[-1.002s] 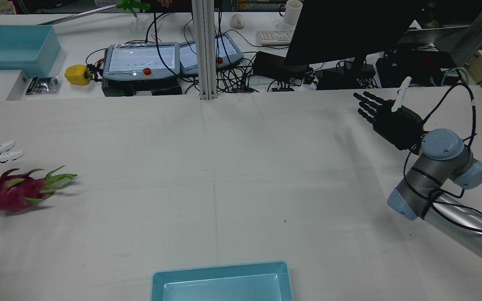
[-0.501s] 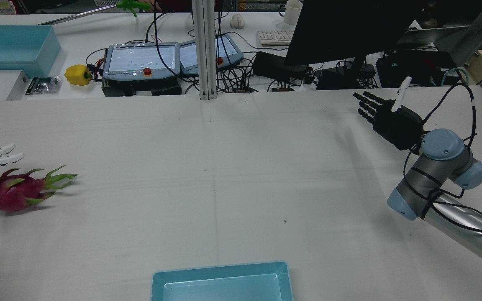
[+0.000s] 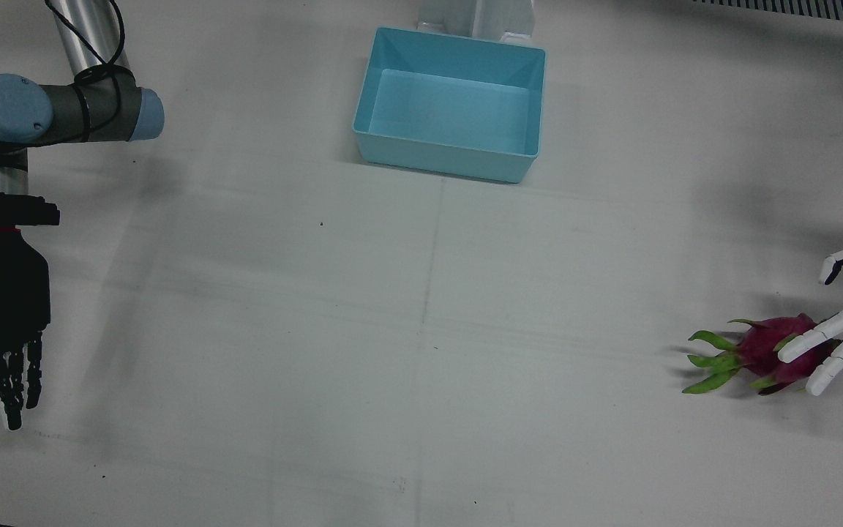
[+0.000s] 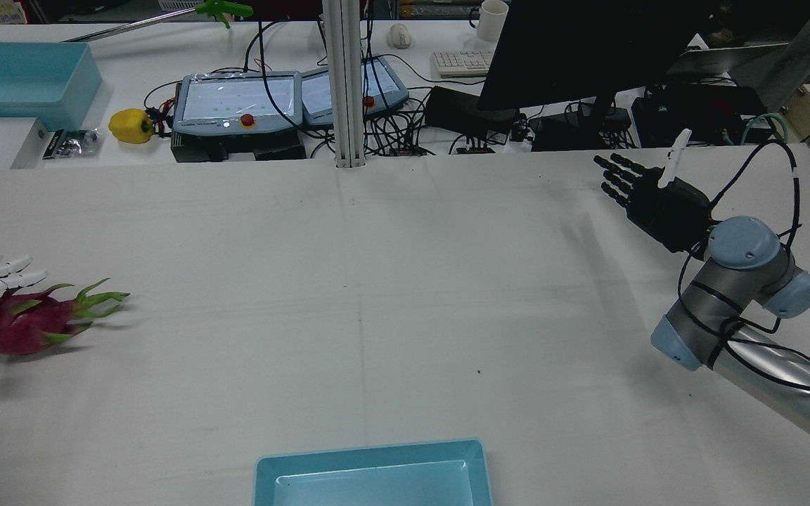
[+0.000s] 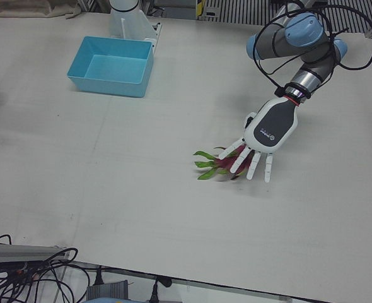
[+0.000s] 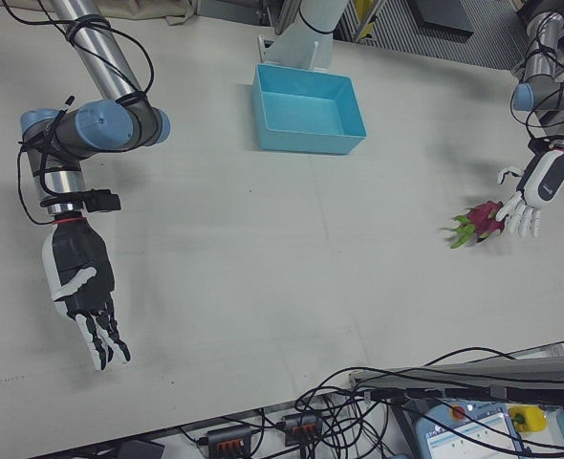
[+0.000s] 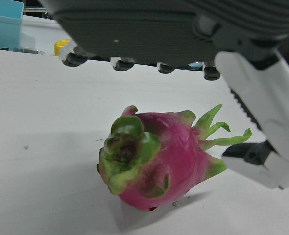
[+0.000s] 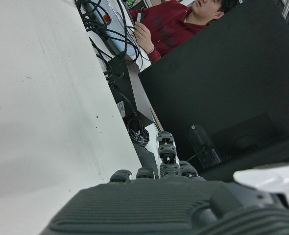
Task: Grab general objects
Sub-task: 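Bring the left hand over the dragon fruit from its far side, then close the left hand fingers around the dragon fruit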
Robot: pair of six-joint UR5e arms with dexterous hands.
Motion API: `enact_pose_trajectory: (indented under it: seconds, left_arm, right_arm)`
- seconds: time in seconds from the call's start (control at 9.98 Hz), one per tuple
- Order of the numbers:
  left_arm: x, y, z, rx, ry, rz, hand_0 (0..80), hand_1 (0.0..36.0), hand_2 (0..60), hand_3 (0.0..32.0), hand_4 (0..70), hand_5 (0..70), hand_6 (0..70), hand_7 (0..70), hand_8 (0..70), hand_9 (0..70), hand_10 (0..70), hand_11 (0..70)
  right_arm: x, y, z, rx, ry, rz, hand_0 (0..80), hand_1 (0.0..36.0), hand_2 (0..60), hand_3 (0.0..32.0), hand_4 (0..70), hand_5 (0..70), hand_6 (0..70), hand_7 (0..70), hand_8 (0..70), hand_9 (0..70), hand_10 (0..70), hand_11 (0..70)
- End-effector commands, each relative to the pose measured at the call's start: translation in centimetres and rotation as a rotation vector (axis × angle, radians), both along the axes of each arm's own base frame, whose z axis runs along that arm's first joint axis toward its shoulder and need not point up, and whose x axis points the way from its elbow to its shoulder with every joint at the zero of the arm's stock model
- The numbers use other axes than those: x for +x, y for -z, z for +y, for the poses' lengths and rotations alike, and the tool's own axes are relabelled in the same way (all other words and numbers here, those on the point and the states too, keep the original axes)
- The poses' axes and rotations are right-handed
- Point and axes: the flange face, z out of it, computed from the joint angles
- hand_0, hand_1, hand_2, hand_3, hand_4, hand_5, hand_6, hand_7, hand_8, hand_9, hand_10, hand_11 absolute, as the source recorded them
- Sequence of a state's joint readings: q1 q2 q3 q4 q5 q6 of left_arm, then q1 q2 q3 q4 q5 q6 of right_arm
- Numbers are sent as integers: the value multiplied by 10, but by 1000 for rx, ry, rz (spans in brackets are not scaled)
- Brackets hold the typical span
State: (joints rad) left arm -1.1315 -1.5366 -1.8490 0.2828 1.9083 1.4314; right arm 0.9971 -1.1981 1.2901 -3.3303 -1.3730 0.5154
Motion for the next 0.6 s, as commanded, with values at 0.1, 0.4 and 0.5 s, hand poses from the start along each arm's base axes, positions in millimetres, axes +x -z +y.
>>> enact_pose_trajectory:
  seconds: [0.1,0.4,0.5]
  left_arm:
    - [7,-5,-2,16,-4,11,486,360,600,320,0,0,0,0,0,0,0,1]
    - [12,-15,-4,17,-4,16,480,360,600,320,0,0,0,0,0,0,0,4]
    - [17,-15,-4,13,-10,30,491,360,600,320,0,0,0,0,0,0,0,5]
  right_arm:
    - [0,0,0,0,0,0,0,0,0,0,0,0,0,0,0,0,0,0]
    - [0,0,0,0,0,0,0,0,0,0,0,0,0,0,0,0,0,0]
    - [0,0,0,0,0,0,0,0,0,0,0,0,0,0,0,0,0,0]
